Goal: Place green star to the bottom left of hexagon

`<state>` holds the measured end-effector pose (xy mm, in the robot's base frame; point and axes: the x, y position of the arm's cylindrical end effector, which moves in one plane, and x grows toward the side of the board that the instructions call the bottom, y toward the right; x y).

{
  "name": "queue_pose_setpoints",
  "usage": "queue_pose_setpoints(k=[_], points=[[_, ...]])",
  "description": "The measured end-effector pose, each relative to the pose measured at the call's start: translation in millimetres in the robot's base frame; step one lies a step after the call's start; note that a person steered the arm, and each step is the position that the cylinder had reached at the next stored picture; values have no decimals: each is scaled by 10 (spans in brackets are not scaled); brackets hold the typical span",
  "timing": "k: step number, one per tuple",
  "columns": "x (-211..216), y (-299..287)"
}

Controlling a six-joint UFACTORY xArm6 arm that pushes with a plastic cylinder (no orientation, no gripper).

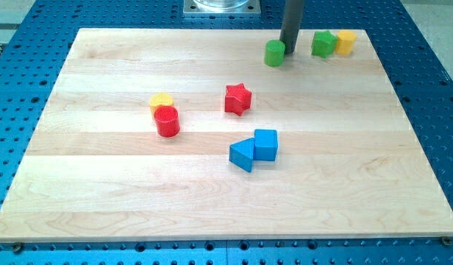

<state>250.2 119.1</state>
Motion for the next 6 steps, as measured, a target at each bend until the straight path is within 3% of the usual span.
queue_pose_setpoints(k=[1, 3, 6], points=[[-293, 195], [-297, 1016], [40, 912]])
